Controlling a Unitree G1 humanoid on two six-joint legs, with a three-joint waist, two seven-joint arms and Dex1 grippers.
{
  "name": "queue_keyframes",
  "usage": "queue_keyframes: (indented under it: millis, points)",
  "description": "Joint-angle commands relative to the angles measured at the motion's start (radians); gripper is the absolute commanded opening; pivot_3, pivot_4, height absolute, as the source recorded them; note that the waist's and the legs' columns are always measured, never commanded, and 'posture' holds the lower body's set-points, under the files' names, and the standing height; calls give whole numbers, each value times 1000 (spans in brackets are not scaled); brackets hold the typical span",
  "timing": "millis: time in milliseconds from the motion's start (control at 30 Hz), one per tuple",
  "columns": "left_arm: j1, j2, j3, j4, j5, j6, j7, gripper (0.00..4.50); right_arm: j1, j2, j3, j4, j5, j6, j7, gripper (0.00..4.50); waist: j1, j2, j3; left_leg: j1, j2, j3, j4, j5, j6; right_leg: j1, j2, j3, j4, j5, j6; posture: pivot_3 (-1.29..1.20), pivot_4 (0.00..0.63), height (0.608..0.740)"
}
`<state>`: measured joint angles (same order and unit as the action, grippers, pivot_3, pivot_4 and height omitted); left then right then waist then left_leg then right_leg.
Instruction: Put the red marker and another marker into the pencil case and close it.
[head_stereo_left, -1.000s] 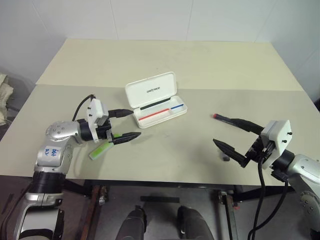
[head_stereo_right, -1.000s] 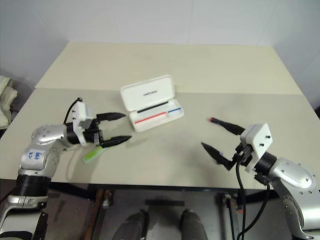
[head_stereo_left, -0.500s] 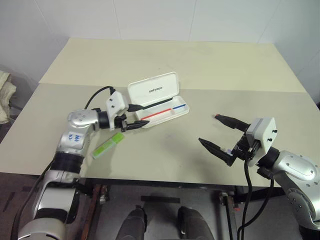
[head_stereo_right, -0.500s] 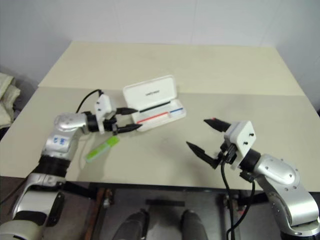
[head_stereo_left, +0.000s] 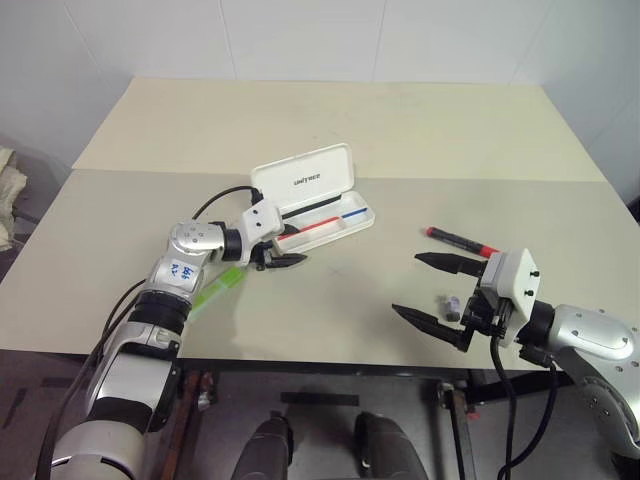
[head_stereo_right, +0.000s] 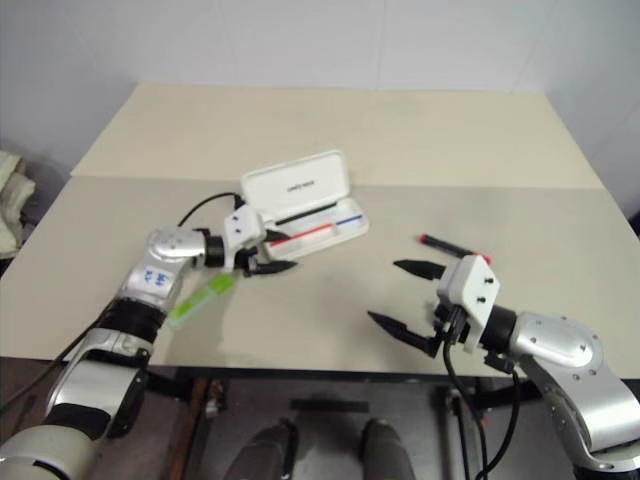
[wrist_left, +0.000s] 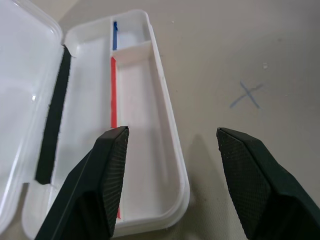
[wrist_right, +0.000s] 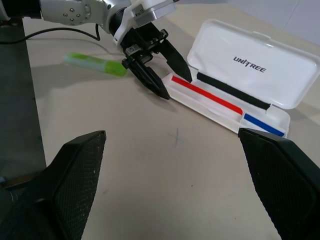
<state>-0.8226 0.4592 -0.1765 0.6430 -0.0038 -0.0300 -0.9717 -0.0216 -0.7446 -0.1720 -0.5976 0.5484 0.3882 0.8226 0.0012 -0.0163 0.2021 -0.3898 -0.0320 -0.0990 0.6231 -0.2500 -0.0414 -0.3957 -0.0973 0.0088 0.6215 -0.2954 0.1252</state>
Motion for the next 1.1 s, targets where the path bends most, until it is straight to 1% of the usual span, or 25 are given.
queue_keyframes:
  millis: [33, 167, 300, 400, 633, 900, 1000, 1100]
  points:
    - [-37, -9, -7, 1, 23, 7, 17, 2926, -9, -3, -27, -18, -1, -25, -2, 4500, 0, 0, 0, 0, 0, 0, 0, 0, 0, 0, 0, 0, 0, 0, 0, 0, 150, 740]
    - [-63, -26, -39, 50, 88, 40, 72, 2926, -16, 1, -32, -32, 7, -19, -15, 4500, 1, 0, 0, 0, 0, 0, 0, 0, 0, 0, 0, 0, 0, 0, 0, 0, 150, 740]
    - [-91, -52, -56, 76, 111, 74, 76, 2926, -22, -2, -45, -59, 21, -4, -32, 4500, 1, 0, 0, 0, 0, 0, 3, 0, 0, 1, 0, 0, 1, 1, 1, 0, 150, 740]
    - [-110, -67, -71, 93, 126, 94, 63, 2396, -26, -12, -65, -79, 36, 12, -43, 4500, 2, 0, 0, 0, 0, 0, 5, 0, 1, 3, 0, 0, 1, 1, 2, 0, 150, 740]
    - [-119, -78, -88, 95, 136, 106, 34, 48, -30, -17, -88, -96, 45, 27, -58, 4500, 7, 0, 0, 0, -1, -1, 5, 0, 1, 3, 0, 0, 0, 2, 2, 0, 150, 740]
    - [-84, -79, -76, 30, 95, 90, -32, 48, -31, -13, -87, -105, 45, 33, -64, 4500, 14, 0, 0, 0, -1, -1, 5, -1, 2, 3, 0, 0, -1, 1, 2, 0, 150, 740]
    - [-48, -59, -65, -39, 58, 12, -94, 48, -33, -9, -80, -102, 44, 31, -65, 4500, 15, 0, 0, -1, -1, 0, 5, -2, 3, 3, -1, 0, -2, 1, 3, 0, 150, 740]
    - [14, -21, -48, -141, -11, -109, -205, 48, -31, -3, -73, -97, 43, 28, -63, 4500, 15, 0, 0, -2, 0, 0, 5, -3, 3, 2, -1, 0, -3, 0, 3, 0, 150, 740]
